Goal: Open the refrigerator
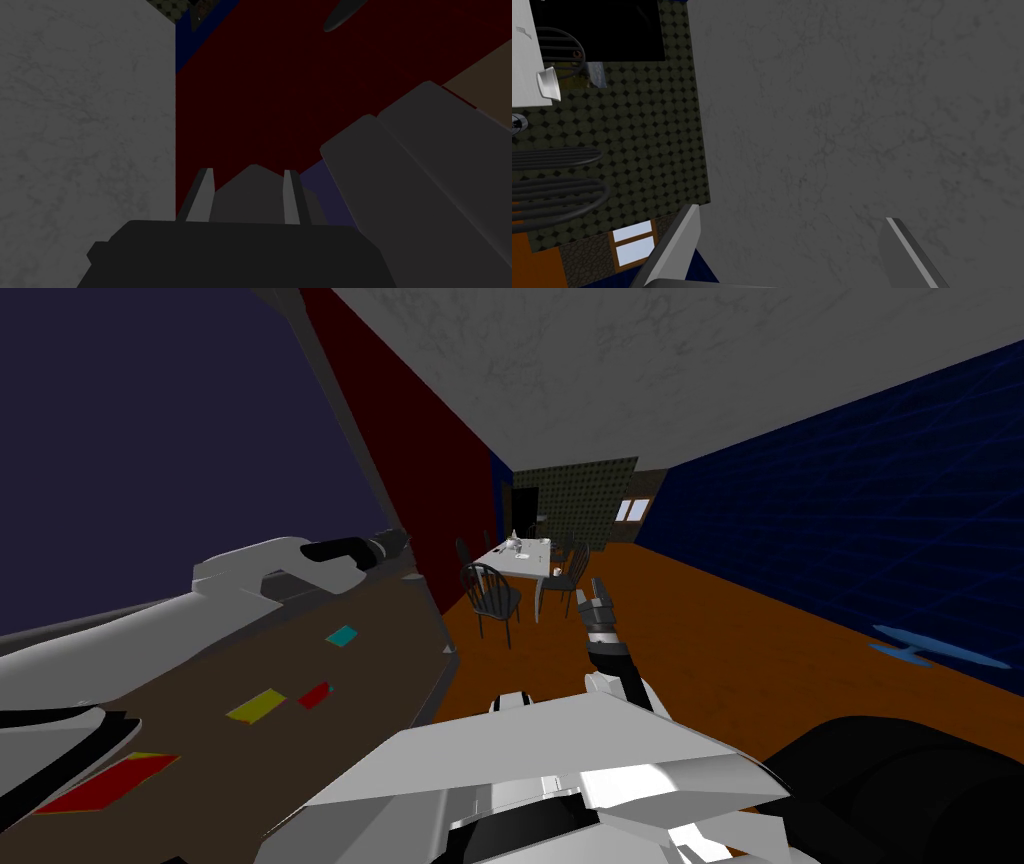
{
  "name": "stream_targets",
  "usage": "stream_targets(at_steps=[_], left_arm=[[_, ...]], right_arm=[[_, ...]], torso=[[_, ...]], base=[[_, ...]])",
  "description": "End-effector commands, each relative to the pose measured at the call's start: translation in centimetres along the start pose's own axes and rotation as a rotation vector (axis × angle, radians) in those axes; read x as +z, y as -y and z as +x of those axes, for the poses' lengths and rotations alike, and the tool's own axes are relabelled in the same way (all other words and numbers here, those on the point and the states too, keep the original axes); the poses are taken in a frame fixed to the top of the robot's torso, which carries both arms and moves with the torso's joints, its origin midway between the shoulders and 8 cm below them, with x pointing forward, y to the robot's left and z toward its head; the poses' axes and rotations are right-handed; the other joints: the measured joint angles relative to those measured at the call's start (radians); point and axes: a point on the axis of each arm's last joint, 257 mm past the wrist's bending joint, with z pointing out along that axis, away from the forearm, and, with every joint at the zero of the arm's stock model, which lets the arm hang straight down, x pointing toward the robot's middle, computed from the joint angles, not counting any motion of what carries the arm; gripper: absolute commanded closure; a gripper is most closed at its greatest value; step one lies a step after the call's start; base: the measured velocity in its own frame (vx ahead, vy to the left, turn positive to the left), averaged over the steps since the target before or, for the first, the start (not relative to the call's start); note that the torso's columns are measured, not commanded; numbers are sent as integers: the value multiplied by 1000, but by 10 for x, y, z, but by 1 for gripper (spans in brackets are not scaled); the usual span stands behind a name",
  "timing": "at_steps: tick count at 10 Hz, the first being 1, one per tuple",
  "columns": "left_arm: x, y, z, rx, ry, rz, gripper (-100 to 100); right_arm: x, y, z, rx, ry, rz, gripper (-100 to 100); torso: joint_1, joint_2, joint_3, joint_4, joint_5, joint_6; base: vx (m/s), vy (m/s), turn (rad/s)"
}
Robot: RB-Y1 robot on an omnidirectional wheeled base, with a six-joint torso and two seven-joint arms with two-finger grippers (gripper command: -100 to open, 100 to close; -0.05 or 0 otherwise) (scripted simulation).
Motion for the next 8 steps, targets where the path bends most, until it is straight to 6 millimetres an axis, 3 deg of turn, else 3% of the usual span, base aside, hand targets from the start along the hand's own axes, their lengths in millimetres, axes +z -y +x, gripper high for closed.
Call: stream_targets(at_steps=[1, 3, 7, 8], left_arm=[[-8, 39, 30, -3, -60, 81, 100], [-14, 58, 48, -1, -96, 121, 100], [-34, 101, 90, -4, -188, 211, 100], [-34, 101, 90, -4, -188, 211, 100]], right_arm=[[0, 0, 0, 0, 0, 0, 0], [0, 0, 0, 1, 0, 0, 0], [0, 0, 0, 0, 0, 0, 0], [0, 0, 0, 0, 0, 0, 0]], torso=[[-3, 5, 3, 2, -1, -1], [-1, 6, 4, 4, -1, -2], [7, 0, 1, 5, 1, -4], [6, 1, 0, 5, 1, -3]], base=[[-214, -95, 32], [-232, -111, 10], [-142, -56, 33], [-101, -29, 11]])
